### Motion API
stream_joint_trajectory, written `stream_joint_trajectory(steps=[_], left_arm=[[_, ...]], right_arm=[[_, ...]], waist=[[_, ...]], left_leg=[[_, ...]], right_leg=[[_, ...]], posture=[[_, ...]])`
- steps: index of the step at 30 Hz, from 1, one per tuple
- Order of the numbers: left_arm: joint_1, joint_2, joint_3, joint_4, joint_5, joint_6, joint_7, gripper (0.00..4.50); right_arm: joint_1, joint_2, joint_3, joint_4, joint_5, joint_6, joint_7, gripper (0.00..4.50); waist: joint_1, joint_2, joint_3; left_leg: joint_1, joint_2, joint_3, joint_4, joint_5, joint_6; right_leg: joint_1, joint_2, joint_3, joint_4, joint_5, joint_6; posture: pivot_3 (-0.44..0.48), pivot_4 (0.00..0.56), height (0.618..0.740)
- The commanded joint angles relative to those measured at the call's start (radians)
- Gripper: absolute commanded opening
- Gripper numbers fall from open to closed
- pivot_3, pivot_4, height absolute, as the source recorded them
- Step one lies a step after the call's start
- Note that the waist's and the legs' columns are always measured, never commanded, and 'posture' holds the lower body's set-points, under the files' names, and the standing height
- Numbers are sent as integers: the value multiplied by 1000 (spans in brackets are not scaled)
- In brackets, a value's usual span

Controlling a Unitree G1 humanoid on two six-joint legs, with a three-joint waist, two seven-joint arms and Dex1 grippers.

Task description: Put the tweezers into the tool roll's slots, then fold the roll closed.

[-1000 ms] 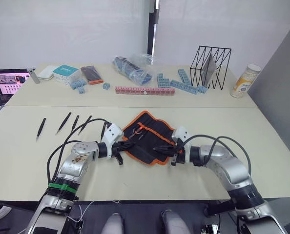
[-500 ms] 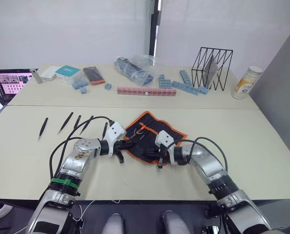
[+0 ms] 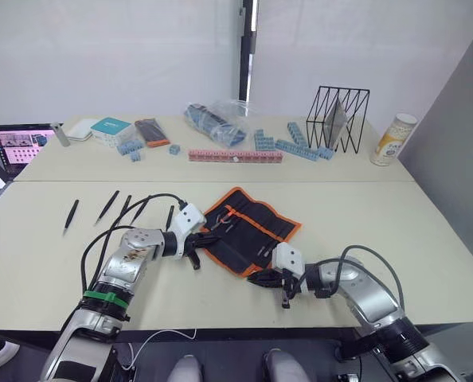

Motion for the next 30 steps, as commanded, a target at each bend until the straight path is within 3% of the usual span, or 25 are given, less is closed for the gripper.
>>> stream_joint_trajectory(steps=[1,10,19,30], left_arm=[[17,11,-17,26,28,7,-12,40],[24,24,-12,-3,29,12,-19,40],[30,23,9,-16,26,-2,1,40],[34,13,-12,9,47,-14,10,40]], right_arm=[[-98,36,-35,-40,48,64,-5,0],[-238,171,-15,192,-3,5,-18,0],[-227,257,38,388,-88,-74,-32,0],[-28,190,128,271,-125,-38,52,0]], waist=[[-1,0,0],[4,0,0],[4,0,0],[4,1,-1]], left_leg=[[0,0,0,0,0,0],[-4,0,0,-1,3,5],[-13,0,-1,-1,3,5],[-11,0,-1,-1,3,5]], right_leg=[[0,0,0,0,0,0],[-3,0,0,0,0,1],[-15,2,1,5,5,7],[-13,3,4,5,2,2]], posture=[[0,150,737],[0,150,737],[0,150,737],[0,150,737]])
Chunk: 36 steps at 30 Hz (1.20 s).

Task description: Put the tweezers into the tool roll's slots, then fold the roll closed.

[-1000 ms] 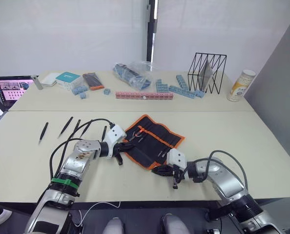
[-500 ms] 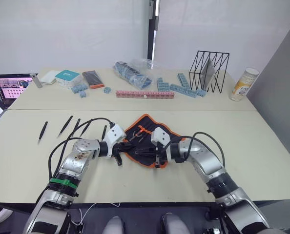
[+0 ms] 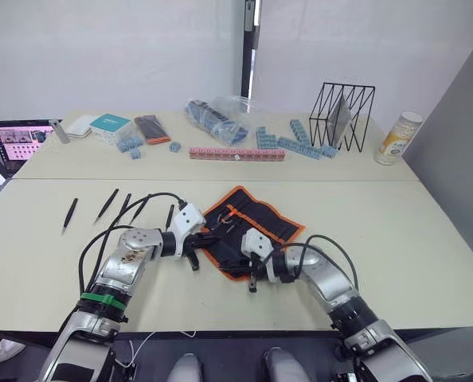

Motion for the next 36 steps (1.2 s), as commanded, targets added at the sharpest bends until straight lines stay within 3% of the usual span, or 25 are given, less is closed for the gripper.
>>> stream_joint_trajectory(steps=[1,10,16,23,31,36], left_arm=[[18,5,-17,34,41,4,20,40],[23,26,10,18,18,-5,-10,40],[27,67,123,-47,-96,-47,-87,40],[29,153,288,-47,-217,-84,-162,40],[116,267,437,-61,-266,-91,-178,40],[214,344,584,33,-271,-121,-144,40]], right_arm=[[83,-28,71,15,-30,64,35,0],[131,-62,38,-39,-25,36,18,0],[132,-99,-59,-338,140,195,34,0],[218,-247,-211,-608,411,487,43,0],[332,-373,-438,-593,496,510,-6,0],[387,-434,-587,-474,413,377,-63,0]], waist=[[-1,0,-1],[0,0,-3],[1,0,1],[6,-2,6],[3,-4,10],[2,-6,12]], left_leg=[[1,0,0,0,0,0],[4,0,2,0,0,0],[-3,0,3,0,0,0],[-7,-1,2,0,-1,-1],[-8,0,3,0,-1,-2],[-8,0,4,0,-1,-2]], right_leg=[[0,0,0,0,0,-1],[2,0,3,-2,-1,-1],[-5,1,4,-2,-1,-1],[-5,1,6,-3,0,0],[-6,1,7,-6,-1,0],[-7,0,7,-6,-1,0]], posture=[[0,150,737],[0,150,737],[0,150,737],[0,150,737],[0,150,737],[0,150,737]])
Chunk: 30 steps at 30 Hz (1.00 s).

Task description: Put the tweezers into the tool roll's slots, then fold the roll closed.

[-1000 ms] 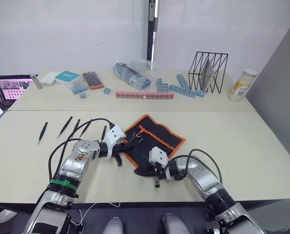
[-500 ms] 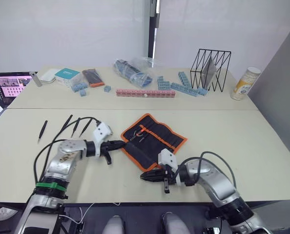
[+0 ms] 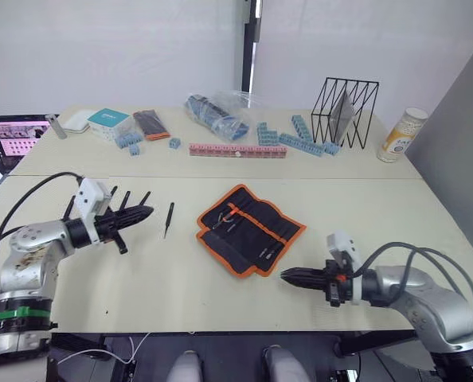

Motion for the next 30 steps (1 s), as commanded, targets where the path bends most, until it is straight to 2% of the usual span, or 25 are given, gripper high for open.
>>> stream_joint_trajectory(steps=[1,2,4,7,9,12,16,18,25,30], left_arm=[[51,65,142,87,-16,-54,33,40],[78,78,169,117,-13,-67,42,40],[134,96,223,151,-19,-78,52,572],[207,109,293,194,-27,-100,66,1480],[258,111,335,233,-21,-135,79,2141],[316,107,371,245,-19,-166,93,3111],[362,96,405,253,-28,-189,114,4416],[367,91,412,254,-34,-191,127,4500],[377,82,415,201,-59,-166,153,4500],[438,54,415,141,-60,-154,178,4500]], right_arm=[[26,-26,-136,98,-79,-153,-64,0],[29,-32,-165,143,-82,-165,-75,0],[28,-33,-228,234,-81,-178,-105,0],[32,-51,-256,341,-123,-247,-106,842],[32,-62,-259,413,-149,-306,-89,1589],[13,-70,-266,507,-170,-371,-81,2544],[-20,-84,-273,621,-192,-439,-73,3868],[-37,-88,-271,664,-195,-460,-63,4471],[-104,-89,-253,732,-204,-490,-49,4471],[-173,-81,-191,676,-258,-534,-68,4471]], waist=[[-1,-1,0],[-2,-1,1],[-1,-1,1],[1,-1,1],[1,-1,1],[1,-2,1],[0,-2,1],[0,-2,1],[-2,-2,1],[-14,-2,1]], left_leg=[[0,0,1,0,0,0],[0,0,1,0,0,0],[0,0,3,0,0,0],[0,0,4,0,0,0],[0,0,4,0,0,0],[0,1,5,0,-5,-8],[0,1,6,0,-5,-9],[1,1,7,0,-6,-9],[2,1,8,0,-6,-9],[2,1,9,0,-6,-9]], right_leg=[[0,0,0,0,0,0],[-1,0,1,0,0,0],[-1,0,1,-1,0,0],[-2,-1,2,-1,0,0],[-2,-1,2,-1,0,0],[-3,-1,3,-2,-1,-1],[-3,-1,4,-2,-1,-1],[-3,-1,4,-2,-1,-1],[-3,-1,6,-2,-1,-1],[-3,0,7,-1,-1,-1]], posture=[[0,150,737],[0,150,737],[0,150,737],[0,150,737],[0,150,737],[0,150,737],[0,150,737],[0,150,737],[0,150,737],[0,150,737]])
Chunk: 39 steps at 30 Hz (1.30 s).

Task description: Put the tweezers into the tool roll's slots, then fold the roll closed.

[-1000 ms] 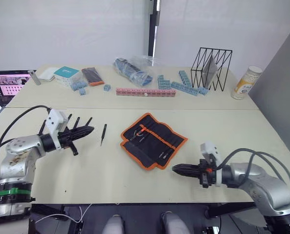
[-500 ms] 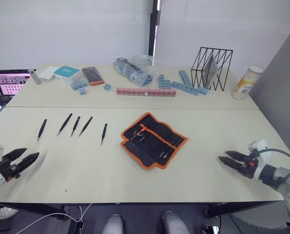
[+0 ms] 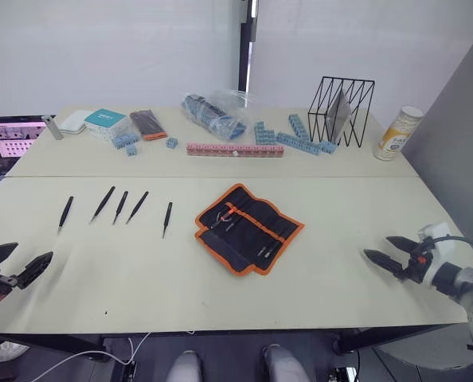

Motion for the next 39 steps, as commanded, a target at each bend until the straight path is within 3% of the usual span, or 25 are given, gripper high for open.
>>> stream_joint_trajectory(steps=[1,7,11,15,24,28,31,39], left_arm=[[53,-20,34,-79,-34,43,21,4500],[147,-82,96,-219,-76,96,95,4500],[242,-161,144,-328,-83,118,183,4500],[323,-254,180,-439,-99,133,251,4500],[413,-397,230,-576,-155,175,395,4500],[332,-365,221,-575,-168,217,470,4500],[213,-291,187,-497,-128,272,536,4500],[-166,-69,-35,-208,-19,384,534,4500]], right_arm=[[-39,-16,66,-99,-66,-59,3,4471],[-158,30,158,-247,0,60,74,4471],[-275,67,245,-409,178,291,216,4471],[-383,92,304,-447,245,413,273,4471],[-463,143,374,-448,224,397,314,4471],[-455,146,379,-458,214,395,303,4471],[-432,143,377,-486,202,399,276,4471],[-354,118,337,-617,225,455,167,4471]], waist=[[-7,0,0],[-17,-1,1],[-17,-1,1],[-8,-5,3],[-1,-8,3],[7,-8,3],[13,-8,3],[12,-9,3]], left_leg=[[0,0,0,0,0,0],[0,0,0,0,0,0],[1,0,1,0,0,0],[0,0,0,0,0,0],[-7,0,1,2,-1,-1],[-7,0,1,3,-1,-1],[-7,0,0,4,-1,-1],[-8,0,0,5,1,1]], right_leg=[[0,0,0,0,0,0],[-1,1,1,2,0,0],[0,1,2,2,0,1],[-1,1,2,2,0,0],[-7,0,2,0,0,0],[-7,1,1,2,0,0],[-7,1,1,3,0,0],[-7,2,1,5,2,2]], posture=[[0,150,737],[0,150,737],[0,150,737],[0,150,737],[0,150,737],[0,150,737],[0,150,737],[0,150,737]])
